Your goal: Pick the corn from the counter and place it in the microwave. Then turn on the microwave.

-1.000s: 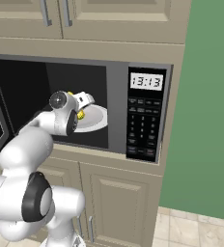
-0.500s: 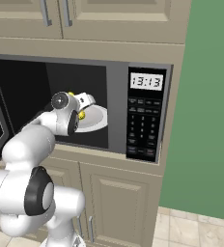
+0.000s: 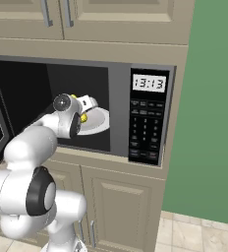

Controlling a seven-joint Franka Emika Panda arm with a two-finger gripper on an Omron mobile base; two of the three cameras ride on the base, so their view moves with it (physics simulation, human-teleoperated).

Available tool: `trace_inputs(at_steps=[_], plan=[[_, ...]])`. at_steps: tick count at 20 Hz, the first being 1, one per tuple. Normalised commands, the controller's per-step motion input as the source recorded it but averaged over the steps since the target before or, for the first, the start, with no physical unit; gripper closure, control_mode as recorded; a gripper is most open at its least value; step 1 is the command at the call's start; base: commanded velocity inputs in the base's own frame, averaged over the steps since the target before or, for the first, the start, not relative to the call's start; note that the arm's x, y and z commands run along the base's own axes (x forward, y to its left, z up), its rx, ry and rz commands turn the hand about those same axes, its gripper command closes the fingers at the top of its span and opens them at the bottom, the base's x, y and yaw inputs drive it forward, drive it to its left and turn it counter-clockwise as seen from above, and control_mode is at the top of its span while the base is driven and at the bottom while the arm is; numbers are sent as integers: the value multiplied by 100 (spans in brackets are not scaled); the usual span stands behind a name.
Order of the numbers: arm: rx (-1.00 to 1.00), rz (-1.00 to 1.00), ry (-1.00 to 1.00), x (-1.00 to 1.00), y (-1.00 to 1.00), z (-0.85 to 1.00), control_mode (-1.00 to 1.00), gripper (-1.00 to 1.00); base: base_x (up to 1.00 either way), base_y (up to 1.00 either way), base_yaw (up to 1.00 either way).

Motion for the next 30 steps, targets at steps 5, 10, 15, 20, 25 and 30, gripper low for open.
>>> trace_inputs(at_steps=[5, 10, 15, 20, 25, 30], plan=[[2, -1, 1, 4, -4, -4, -100, 100, 0, 0, 0], [2, -2, 0, 7, -8, -6, -100, 100, 0, 0, 0], [1, -2, 0, 9, -4, -7, -100, 100, 0, 0, 0], [2, -2, 0, 9, 0, -4, -100, 100, 0, 0, 0], [2, -2, 2, 3, 0, -5, -100, -100, 0, 0, 0], [2, -1, 0, 0, -2, -8, -100, -100, 0, 0, 0]])
